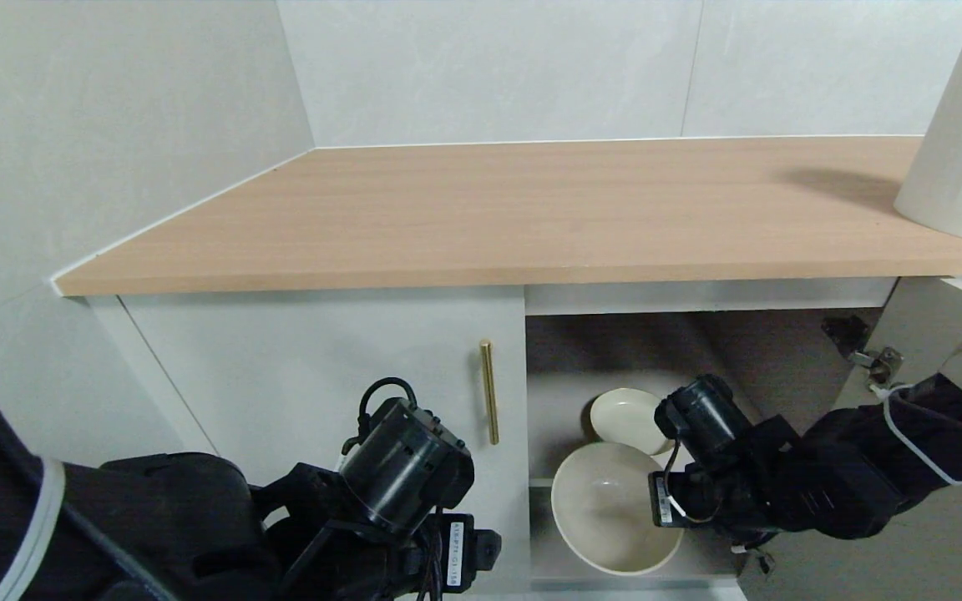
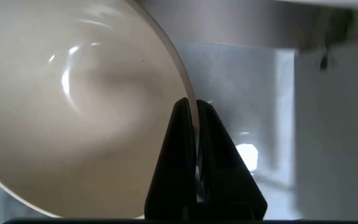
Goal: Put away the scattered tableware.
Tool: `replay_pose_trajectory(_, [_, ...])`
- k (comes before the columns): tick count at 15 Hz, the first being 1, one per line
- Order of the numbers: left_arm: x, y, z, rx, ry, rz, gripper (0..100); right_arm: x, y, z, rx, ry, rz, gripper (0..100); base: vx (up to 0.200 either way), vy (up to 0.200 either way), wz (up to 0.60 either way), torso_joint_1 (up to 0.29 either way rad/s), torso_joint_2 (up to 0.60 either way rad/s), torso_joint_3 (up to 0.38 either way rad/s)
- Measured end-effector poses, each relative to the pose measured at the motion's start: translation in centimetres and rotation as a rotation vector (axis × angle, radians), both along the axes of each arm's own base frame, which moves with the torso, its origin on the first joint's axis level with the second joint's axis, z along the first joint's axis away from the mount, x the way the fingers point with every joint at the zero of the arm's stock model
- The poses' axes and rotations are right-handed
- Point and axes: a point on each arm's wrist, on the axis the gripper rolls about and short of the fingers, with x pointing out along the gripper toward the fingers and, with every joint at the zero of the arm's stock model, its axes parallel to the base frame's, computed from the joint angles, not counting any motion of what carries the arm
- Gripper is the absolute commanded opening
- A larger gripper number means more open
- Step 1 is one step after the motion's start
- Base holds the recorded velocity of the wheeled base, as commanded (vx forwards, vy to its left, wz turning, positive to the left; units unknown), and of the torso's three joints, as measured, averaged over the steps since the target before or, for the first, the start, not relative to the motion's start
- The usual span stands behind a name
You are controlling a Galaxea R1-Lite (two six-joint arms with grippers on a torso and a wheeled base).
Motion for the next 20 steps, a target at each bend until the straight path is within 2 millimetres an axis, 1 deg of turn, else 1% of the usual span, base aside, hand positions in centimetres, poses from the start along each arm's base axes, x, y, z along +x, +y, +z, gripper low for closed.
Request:
replay_pose_trajectory(4, [0.0,0.1,0.2,-0.004,-0.004,0.001,100,3.1,-0.6,0.5,0.144,-0.025,-0.220,0,0.000,0.000,0.00,0.000,0.00,0.000])
replay_pose_trajectory(8, [0.0,0.1,0.2,-0.005,-0.005,0.002,100,4.9,-1.0,0.7,0.197,-0.043,-0.305,0,0.000,0.000,0.00,0.000,0.00,0.000])
replay_pose_trajectory(10, [0.0,0.1,0.2,-0.006,-0.005,0.001,100,6.1,-1.6,0.5,0.223,-0.052,-0.362,0,0.000,0.000,0.00,0.000,0.00,0.000])
replay_pose_trajectory(14, [0.0,0.1,0.2,-0.006,-0.005,0.001,100,7.6,-2.4,0.2,0.232,-0.066,-0.419,0,0.000,0.000,0.00,0.000,0.00,0.000])
replay_pose_trajectory(20, [0.0,0.1,0.2,-0.005,-0.004,0.001,100,9.2,-3.7,-0.5,0.221,-0.097,-0.487,0,0.000,0.000,0.00,0.000,0.00,0.000])
